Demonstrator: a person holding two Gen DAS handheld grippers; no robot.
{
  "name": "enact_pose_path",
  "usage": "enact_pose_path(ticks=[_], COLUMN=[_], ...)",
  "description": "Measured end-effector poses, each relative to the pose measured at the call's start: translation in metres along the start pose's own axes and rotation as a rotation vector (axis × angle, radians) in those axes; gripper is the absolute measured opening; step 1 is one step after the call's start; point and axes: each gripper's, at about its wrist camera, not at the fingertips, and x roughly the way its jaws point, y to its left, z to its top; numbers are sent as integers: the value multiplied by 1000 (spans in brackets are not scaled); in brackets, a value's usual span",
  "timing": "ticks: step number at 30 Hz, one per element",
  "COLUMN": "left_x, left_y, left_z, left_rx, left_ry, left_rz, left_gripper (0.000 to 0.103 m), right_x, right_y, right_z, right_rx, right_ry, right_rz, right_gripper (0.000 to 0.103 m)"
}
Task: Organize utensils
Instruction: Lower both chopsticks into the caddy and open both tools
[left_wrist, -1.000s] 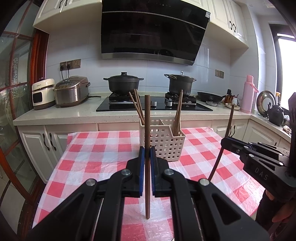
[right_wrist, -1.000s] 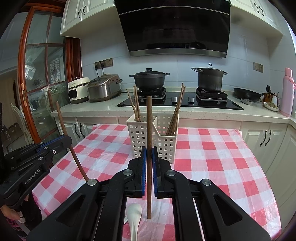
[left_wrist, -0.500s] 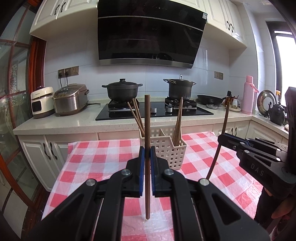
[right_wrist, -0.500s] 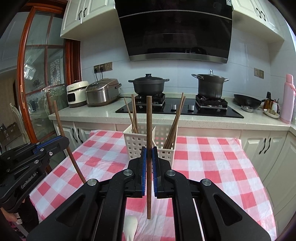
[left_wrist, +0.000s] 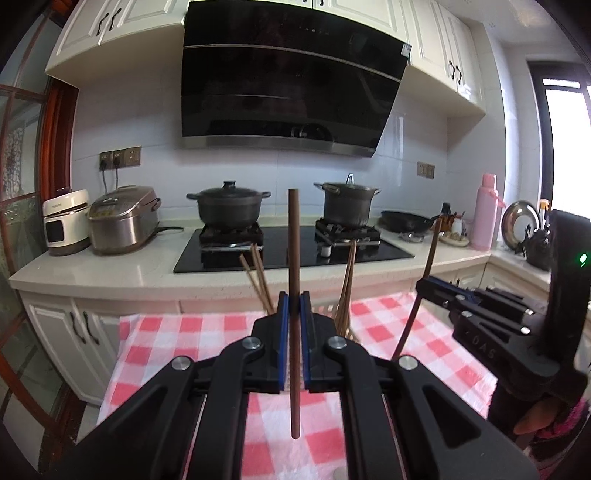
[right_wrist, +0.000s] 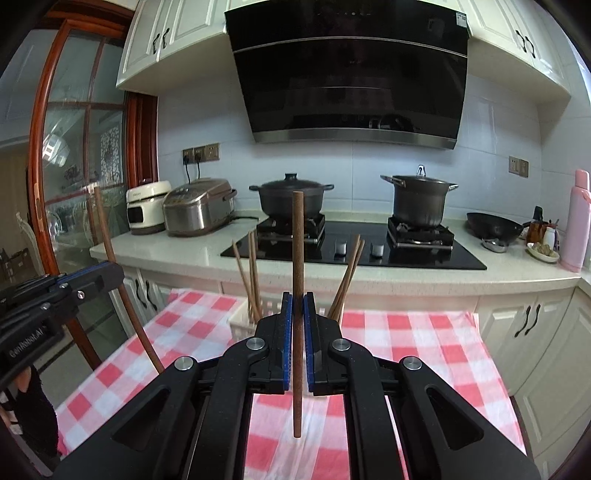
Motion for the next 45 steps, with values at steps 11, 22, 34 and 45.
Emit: enact_pose_path(ticks=[11,22,34,45], left_x=[51,123,185,203], left_y=[-3,7,23,37], left_z=[83,106,54,13], left_rx=[25,-11,-75,-108], left_ry=[-63,-43,130,208], left_rz=[1,19,-38,-9], left_gripper=[6,6,6,7], right_x=[43,96,140,166], right_y=[-23,-34,-27,-31], right_z=[50,60,27,13], right_rx=[44,64,66,106], right_ry=[-24,3,165,218], right_rz=[-12,-15,32,37], right_gripper=[6,6,6,10])
